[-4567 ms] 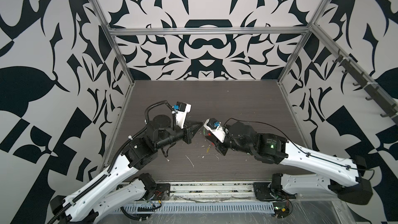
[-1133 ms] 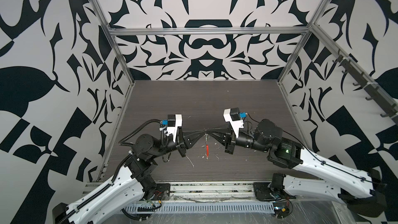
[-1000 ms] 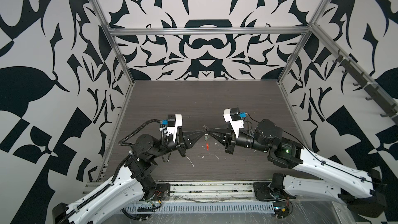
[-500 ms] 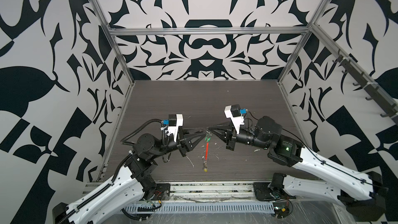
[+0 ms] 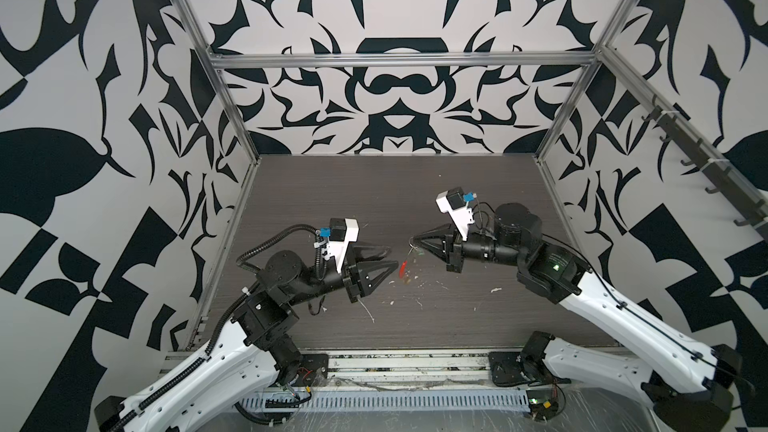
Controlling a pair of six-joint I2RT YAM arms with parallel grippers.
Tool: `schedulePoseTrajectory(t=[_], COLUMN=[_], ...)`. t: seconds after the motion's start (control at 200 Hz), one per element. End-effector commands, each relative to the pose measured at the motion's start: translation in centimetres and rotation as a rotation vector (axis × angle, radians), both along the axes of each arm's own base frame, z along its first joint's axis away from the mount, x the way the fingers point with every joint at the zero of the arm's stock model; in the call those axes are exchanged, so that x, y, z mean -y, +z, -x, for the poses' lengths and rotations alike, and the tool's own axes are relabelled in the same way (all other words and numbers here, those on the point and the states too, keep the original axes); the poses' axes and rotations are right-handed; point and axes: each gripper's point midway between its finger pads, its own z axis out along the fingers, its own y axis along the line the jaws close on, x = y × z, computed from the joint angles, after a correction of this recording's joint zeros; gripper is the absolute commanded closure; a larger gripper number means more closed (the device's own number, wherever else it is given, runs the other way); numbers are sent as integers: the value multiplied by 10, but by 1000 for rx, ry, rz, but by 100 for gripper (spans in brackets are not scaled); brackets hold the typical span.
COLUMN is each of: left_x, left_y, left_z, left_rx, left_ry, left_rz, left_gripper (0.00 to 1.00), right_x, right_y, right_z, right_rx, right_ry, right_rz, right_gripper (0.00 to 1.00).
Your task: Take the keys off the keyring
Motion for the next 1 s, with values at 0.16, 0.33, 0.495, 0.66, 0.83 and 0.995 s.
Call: schedulePoseTrajectory(t=[0.16, 0.33, 0.495, 0.66, 0.83, 0.995], left_x=[13, 22, 27, 29, 32, 32], left_y=[-11, -13, -11, -8, -11, -10], left_z=[1, 3, 4, 9, 7, 5], left_rx=[-77, -98, -112, -110, -128, -125], left_ry=[-65, -115, -143, -178, -183, -173], left_rz=[-104, -125, -133, -129, -144, -143], left_gripper=[54, 57, 64, 66, 72, 76], right_x=[5, 2, 0, -1, -2, -3], right_y=[25, 27, 26, 25, 26, 27], right_z=[24, 32, 37, 39, 38, 39], right_rx=[70, 71, 65, 63, 65, 59], right_ry=[138, 198, 249, 268, 272, 281], right_rz=[15, 27, 41, 59, 59, 58], right_gripper=[100, 100, 100, 100, 100, 100])
